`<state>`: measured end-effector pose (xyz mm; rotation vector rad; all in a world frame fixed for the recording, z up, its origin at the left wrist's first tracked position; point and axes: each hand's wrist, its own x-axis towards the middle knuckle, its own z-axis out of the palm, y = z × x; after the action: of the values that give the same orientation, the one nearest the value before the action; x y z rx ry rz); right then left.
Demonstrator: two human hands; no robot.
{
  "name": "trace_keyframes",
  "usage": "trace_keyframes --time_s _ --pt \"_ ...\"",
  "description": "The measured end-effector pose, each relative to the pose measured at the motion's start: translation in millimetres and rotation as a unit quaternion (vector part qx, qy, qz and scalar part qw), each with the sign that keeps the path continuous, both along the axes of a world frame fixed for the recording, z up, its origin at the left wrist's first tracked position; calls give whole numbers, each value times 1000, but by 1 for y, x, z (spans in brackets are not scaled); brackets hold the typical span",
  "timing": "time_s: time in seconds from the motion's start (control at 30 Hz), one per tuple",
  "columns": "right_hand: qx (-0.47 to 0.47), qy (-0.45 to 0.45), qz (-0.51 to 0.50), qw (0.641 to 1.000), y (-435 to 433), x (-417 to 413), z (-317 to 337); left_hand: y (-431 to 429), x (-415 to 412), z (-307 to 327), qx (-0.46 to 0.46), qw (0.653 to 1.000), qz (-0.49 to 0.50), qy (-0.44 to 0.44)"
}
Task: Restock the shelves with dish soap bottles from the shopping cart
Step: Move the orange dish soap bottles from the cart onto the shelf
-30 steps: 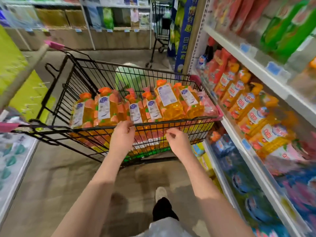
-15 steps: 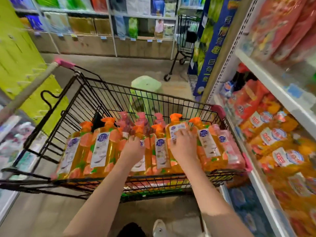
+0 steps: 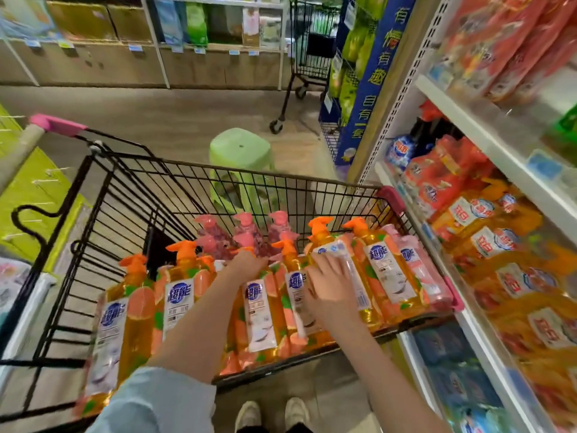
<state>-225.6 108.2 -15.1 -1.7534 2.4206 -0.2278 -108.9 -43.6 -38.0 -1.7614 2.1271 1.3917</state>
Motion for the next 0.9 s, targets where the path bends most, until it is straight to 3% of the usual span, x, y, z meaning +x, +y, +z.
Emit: trace_keyframes --time_s 0.07,0.13,0.23,0.43,0.53,0.7,0.77,0.9 --pt "-31 7 -6 999 2 2 -3 -5 -7 -9 62 991 95 67" --pt "-61 10 -19 998 2 2 -8 -10 -10 -12 59 983 161 72" --pt "-68 1 -23 997 2 3 -9 -9 -9 -14 17 979 199 42" --pt "-69 28 -34 997 2 5 -9 -12 1 -19 -10 956 281 78" --pt "-32 35 -22 999 0 5 -1 -14 7 -8 -36 960 261 92" --pt "-16 -68 -6 998 -7 12 14 9 15 26 -107 962 206 142" --pt "1 -160 10 987 -11 22 20 24 21 39 -146 956 190 170" --pt "100 -373 -20 922 -25 33 27 44 39 59 -188 945 171 207"
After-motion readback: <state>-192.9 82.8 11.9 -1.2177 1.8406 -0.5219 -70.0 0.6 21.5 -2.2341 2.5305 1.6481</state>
